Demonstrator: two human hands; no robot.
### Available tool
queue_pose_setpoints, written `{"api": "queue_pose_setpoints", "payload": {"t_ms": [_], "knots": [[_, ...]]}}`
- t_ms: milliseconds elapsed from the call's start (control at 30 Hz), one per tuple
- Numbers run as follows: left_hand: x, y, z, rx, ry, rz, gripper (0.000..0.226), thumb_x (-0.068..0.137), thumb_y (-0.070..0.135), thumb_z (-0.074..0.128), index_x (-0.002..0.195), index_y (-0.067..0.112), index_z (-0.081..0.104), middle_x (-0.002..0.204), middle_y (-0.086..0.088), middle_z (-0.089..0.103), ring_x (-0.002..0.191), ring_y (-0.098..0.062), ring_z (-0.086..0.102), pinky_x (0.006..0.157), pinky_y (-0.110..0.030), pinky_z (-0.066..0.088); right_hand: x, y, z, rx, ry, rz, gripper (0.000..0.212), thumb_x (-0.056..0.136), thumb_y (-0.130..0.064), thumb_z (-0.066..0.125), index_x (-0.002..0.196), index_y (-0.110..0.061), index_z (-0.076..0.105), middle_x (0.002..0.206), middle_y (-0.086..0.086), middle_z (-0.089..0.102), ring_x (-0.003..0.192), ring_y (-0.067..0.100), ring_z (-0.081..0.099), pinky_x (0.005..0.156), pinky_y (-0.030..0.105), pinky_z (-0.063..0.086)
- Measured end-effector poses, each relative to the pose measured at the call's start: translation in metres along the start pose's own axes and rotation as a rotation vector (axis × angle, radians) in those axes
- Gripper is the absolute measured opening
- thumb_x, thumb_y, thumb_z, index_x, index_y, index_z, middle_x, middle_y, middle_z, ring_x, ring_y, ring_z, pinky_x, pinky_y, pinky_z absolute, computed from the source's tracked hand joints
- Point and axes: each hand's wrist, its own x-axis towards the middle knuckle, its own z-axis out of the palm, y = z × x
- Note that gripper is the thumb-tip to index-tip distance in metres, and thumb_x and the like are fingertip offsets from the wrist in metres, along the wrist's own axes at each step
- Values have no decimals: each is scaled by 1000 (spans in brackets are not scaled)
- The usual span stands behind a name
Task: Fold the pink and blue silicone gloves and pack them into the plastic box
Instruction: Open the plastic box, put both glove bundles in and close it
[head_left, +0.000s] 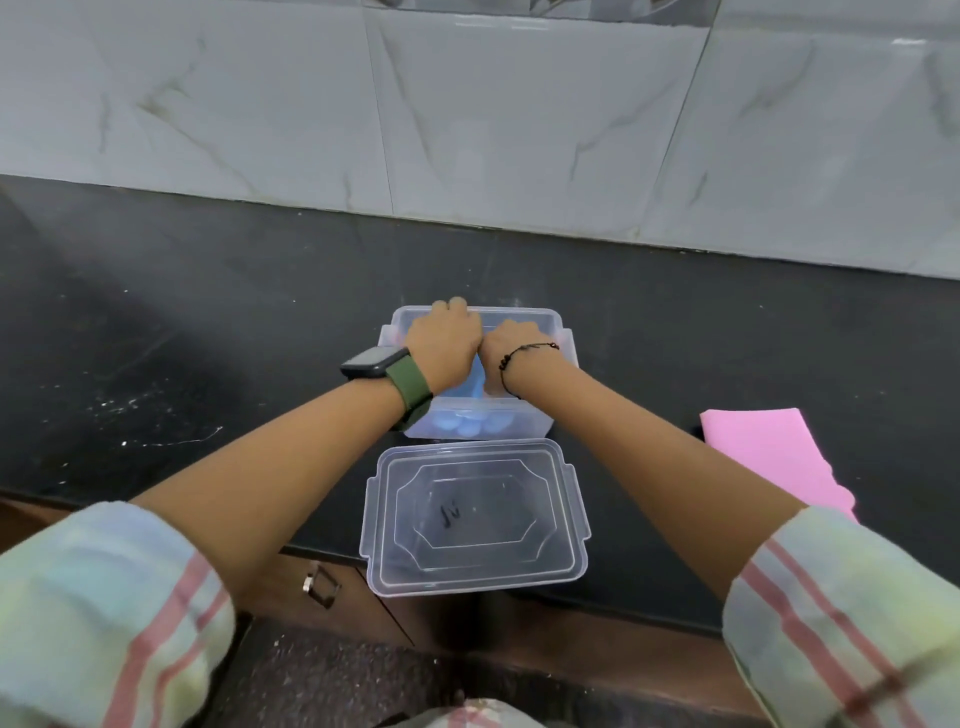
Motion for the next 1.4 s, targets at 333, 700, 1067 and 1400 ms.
{"api": "queue_pose_setpoints", "payload": {"t_ms": [333,700,1067,1400], "knots": [[6,-7,12,-37,-287,158,38,89,18,55,122,0,51,124,-19,49,113,-33,49,89,-34,40,4,3,5,75,-152,-39,45,92,-18,52,132,0,40,132,16,50,120,30,51,91,35,46],[31,10,-36,-136,-198,258,36,85,18,63,117,1,57,120,-17,63,109,-31,58,88,-34,43,-24,32,-7,538,148,78,16,86,-21,59,99,-13,61,95,7,57,91,21,55,71,24,38],[66,156,-73,-443,-271,651,32,90,19,57,121,13,58,121,-6,59,111,-22,55,93,-32,41,-150,113,34,1018,443,797,44,82,-29,62,120,-9,55,117,10,61,108,27,57,82,28,44],[76,243,-36,-443,-514,798,10,85,13,55,87,15,46,88,-9,42,71,-21,38,55,-26,28,-220,104,100,1095,396,1291,39,83,-19,59,117,-4,47,116,17,47,107,32,47,88,35,41]]}}
